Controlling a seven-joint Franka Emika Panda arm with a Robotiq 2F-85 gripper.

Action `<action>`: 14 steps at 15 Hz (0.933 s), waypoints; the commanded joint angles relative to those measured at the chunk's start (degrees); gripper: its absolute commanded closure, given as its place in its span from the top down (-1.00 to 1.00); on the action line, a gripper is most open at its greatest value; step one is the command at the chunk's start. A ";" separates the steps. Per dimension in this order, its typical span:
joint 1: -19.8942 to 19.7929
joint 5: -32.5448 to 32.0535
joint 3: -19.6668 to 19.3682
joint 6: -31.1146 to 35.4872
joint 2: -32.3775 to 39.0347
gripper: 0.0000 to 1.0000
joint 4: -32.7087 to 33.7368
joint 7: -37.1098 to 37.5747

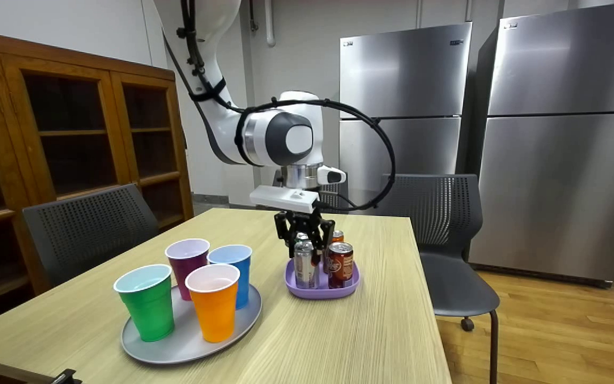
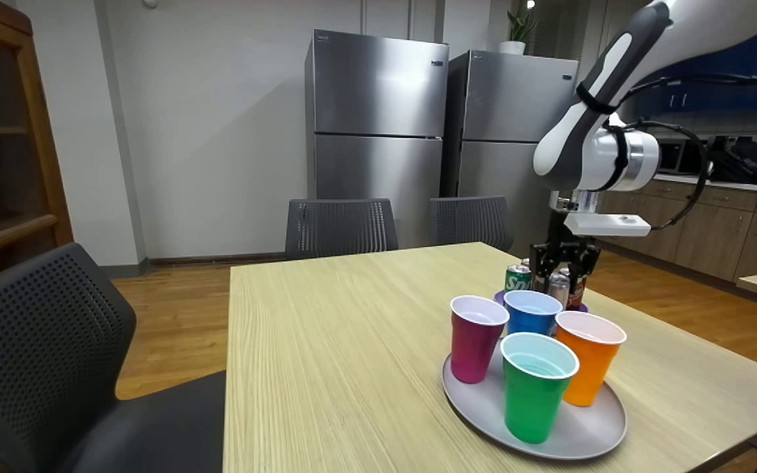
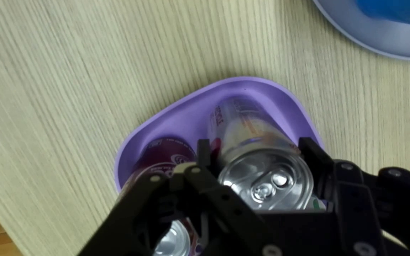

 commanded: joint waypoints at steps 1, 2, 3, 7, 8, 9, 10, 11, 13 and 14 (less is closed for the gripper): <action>-1.59 1.33 1.51 0.69 0.14 -0.24 0.93 -1.27; -1.61 1.25 1.54 0.60 0.11 -0.24 0.88 -1.41; -1.61 1.15 1.53 0.53 0.01 -0.24 0.78 -1.47; -1.43 0.89 1.38 0.68 -0.88 0.91 0.02 -1.33; -1.45 0.92 1.40 0.78 -1.11 0.98 -0.11 -1.35; -1.38 0.85 1.33 0.92 -1.50 1.00 -0.41 -1.27; -1.35 0.82 1.30 1.06 -1.83 1.00 -0.64 -1.24; -1.32 0.81 1.27 1.21 -2.40 1.00 -1.04 -1.22; -1.17 0.71 1.12 1.49 -3.64 1.00 -1.85 -1.09; -1.06 0.64 1.04 1.58 -4.26 1.00 -2.20 -1.00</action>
